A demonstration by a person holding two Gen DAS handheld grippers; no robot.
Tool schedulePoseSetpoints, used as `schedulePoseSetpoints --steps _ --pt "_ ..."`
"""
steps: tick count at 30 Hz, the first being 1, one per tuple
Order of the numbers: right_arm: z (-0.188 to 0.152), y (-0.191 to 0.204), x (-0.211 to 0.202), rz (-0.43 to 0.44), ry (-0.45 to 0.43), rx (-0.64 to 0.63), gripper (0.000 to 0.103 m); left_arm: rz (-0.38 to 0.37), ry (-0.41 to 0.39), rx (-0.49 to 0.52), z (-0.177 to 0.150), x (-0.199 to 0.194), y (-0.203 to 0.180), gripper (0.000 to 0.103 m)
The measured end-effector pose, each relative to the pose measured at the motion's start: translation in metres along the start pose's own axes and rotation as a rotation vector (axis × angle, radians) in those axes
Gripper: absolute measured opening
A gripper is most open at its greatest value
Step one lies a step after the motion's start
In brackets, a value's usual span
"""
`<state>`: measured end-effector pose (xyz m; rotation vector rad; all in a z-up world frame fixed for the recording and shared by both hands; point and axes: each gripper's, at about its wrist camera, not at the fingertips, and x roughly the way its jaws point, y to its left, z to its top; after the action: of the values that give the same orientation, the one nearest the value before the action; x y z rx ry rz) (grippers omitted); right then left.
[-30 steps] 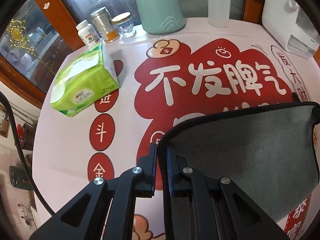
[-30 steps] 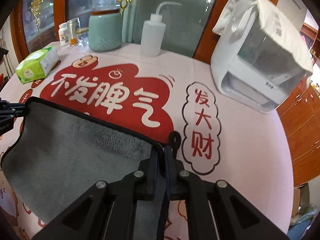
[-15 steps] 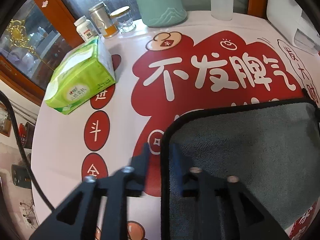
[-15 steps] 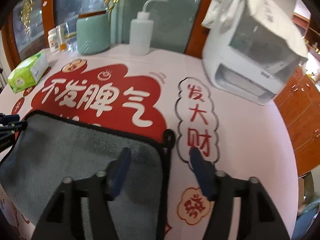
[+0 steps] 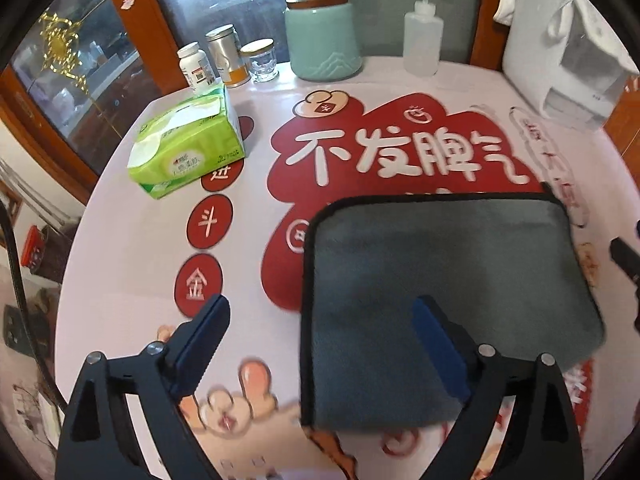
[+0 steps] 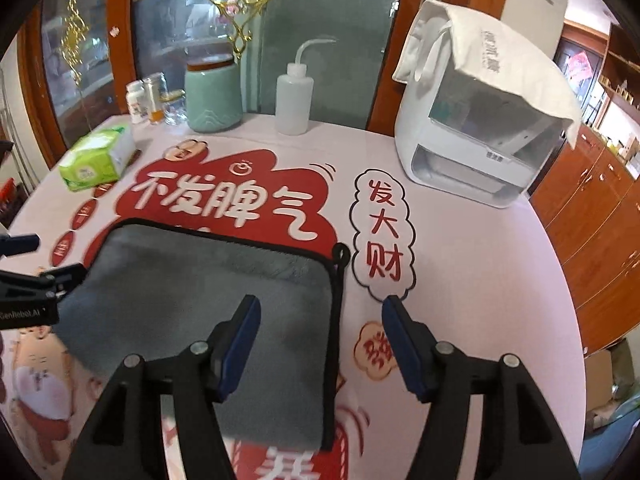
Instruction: Fold towel
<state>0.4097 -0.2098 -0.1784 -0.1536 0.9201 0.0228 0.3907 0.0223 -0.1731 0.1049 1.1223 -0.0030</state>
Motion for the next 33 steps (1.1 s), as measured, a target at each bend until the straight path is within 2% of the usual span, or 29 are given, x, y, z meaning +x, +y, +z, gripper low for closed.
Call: schedulePoseSetpoints --steps 2,6,10,13,18,23,33 --pt "-0.006 0.001 -0.015 0.007 -0.006 0.011 0.064 -0.024 0.001 -0.013 -0.007 -0.012 -0.001 0.103" --pt "-0.023 0.003 -0.045 0.019 -0.015 0.025 0.068 -0.059 -0.035 -0.023 -0.029 -0.047 -0.007 0.103" --pt "-0.044 0.002 -0.072 0.034 0.001 0.067 0.076 -0.076 -0.067 -0.032 -0.054 -0.082 -0.012 0.103" --pt "-0.063 0.001 -0.094 0.051 0.003 0.105 0.077 -0.091 -0.080 -0.040 -0.075 -0.110 -0.016 0.103" --pt "-0.093 0.001 -0.136 0.070 -0.008 0.137 0.079 -0.077 -0.122 -0.040 -0.109 -0.156 -0.022 0.103" --pt "-0.122 -0.002 -0.179 0.098 -0.016 0.176 0.089 -0.076 -0.159 -0.056 -0.147 -0.204 -0.025 0.103" --pt "-0.162 0.002 -0.251 0.131 -0.052 0.152 0.098 -0.095 -0.247 -0.064 -0.213 -0.292 -0.037 0.103"
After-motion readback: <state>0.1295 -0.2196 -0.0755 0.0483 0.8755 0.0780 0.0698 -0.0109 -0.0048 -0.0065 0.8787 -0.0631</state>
